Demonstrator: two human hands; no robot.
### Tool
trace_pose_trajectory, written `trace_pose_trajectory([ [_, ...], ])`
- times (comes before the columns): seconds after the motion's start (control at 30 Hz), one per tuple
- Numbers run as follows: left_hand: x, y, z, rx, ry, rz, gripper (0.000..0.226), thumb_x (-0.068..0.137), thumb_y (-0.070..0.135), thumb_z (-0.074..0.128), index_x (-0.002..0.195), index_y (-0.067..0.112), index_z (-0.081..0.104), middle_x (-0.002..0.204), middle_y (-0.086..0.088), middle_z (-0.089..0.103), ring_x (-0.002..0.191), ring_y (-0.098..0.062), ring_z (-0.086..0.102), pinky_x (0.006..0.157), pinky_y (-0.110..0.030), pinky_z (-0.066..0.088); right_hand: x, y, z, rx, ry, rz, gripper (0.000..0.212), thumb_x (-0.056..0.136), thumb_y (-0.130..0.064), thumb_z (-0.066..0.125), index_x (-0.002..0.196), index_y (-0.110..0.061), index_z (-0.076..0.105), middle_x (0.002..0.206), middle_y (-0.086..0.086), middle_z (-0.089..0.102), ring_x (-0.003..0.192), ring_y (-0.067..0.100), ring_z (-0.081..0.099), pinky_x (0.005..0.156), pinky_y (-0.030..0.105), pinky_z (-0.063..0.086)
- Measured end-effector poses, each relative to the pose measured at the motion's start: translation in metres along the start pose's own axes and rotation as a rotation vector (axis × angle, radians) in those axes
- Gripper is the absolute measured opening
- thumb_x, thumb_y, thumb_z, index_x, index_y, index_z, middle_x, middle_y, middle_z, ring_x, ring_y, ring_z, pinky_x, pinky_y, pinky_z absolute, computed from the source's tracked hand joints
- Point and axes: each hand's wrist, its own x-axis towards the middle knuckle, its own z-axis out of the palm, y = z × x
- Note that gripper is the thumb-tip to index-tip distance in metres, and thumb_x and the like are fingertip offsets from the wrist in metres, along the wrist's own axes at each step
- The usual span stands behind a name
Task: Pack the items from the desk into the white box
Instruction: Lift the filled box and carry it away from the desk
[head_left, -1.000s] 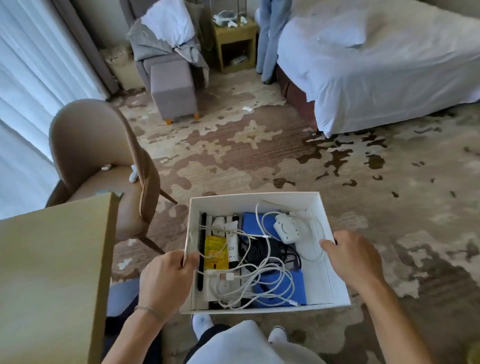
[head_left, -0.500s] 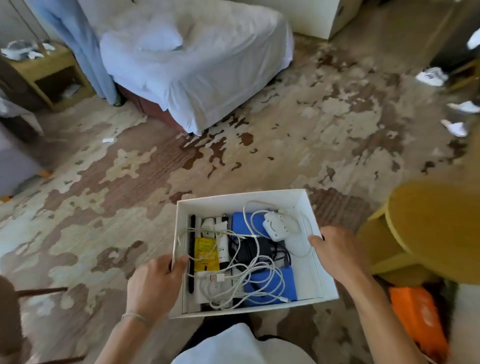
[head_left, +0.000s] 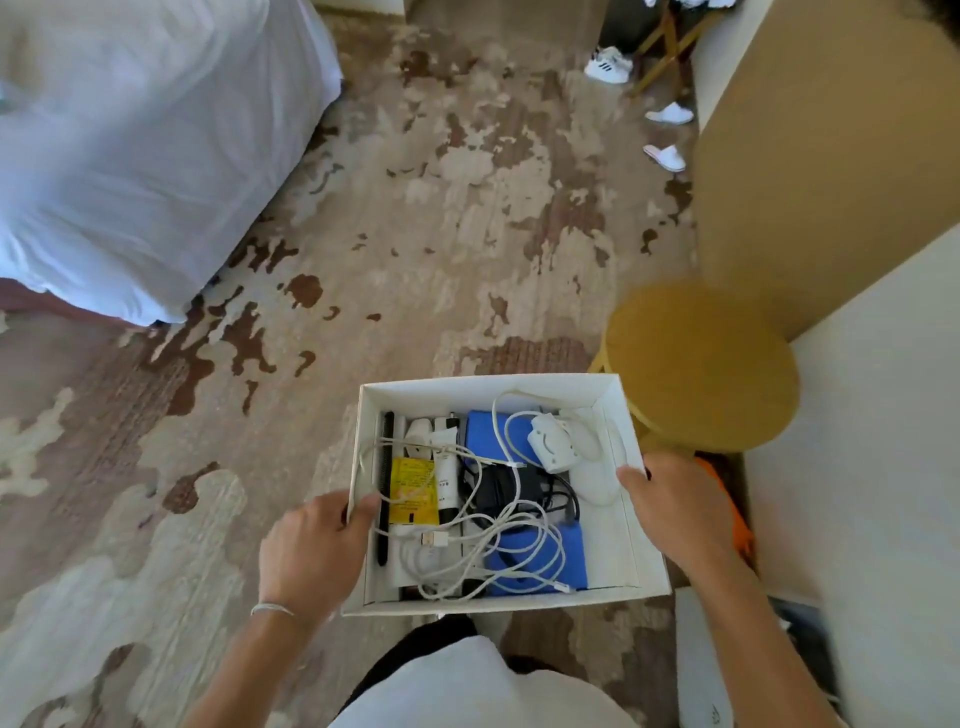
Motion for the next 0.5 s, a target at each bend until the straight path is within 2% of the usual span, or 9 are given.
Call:
trace_pose_trajectory([
  [0.17,0.057,0.055,0.014,0.056,-0.052,0.128,0.054,0.097,0.05,0.049,0.055,0.016,0.048,0.048,0.0,0.052,0.047,-0.02,0.052,0.046,-0.028,0.033,0.03,0.023,-0.022,0.062,0.042,0.131,0.044,0.099,-0.028,0.057,0.061,-0.012,0.042,0.058,0.004,0.042,0.055,0.02,0.042,0.056,0.036,0.037],
  [0.27,0.083,0.091,0.024,0.07,-0.094,0.175,0.054,0.097,0.052,0.047,0.055,0.018,0.047,0.05,0.001,0.052,0.049,-0.02,0.053,0.047,-0.03,0.038,0.048,0.039,-0.037,0.091,0.054,0.187,0.038,0.1,-0.03,0.054,0.068,-0.009,0.048,0.064,0.008,0.053,0.065,0.029,0.056,0.066,0.044,0.05],
  [0.33,0.099,0.116,0.034,0.08,-0.111,0.215,0.054,0.097,0.051,0.048,0.054,0.019,0.046,0.049,0.002,0.051,0.048,-0.02,0.053,0.046,-0.03,0.04,0.064,0.055,-0.045,0.1,0.066,0.214,0.036,0.1,-0.03,0.053,0.07,-0.009,0.053,0.068,0.01,0.059,0.07,0.03,0.06,0.071,0.044,0.052],
  [0.4,0.114,0.144,0.047,0.088,-0.113,0.239,0.053,0.097,0.049,0.049,0.053,0.02,0.045,0.049,0.003,0.05,0.047,-0.018,0.051,0.045,-0.028,0.034,0.084,0.073,-0.052,0.123,0.086,0.23,0.039,0.1,-0.03,0.053,0.067,-0.01,0.052,0.067,0.008,0.058,0.067,0.027,0.057,0.067,0.04,0.049],
  [0.5,0.133,0.188,0.068,0.129,-0.098,0.257,0.052,0.097,0.048,0.049,0.054,0.02,0.045,0.051,0.001,0.051,0.049,-0.019,0.051,0.046,-0.028,0.032,0.118,0.102,-0.064,0.195,0.12,0.254,0.044,0.099,-0.026,0.056,0.059,-0.013,0.042,0.059,0.005,0.048,0.058,0.021,0.045,0.058,0.035,0.037],
])
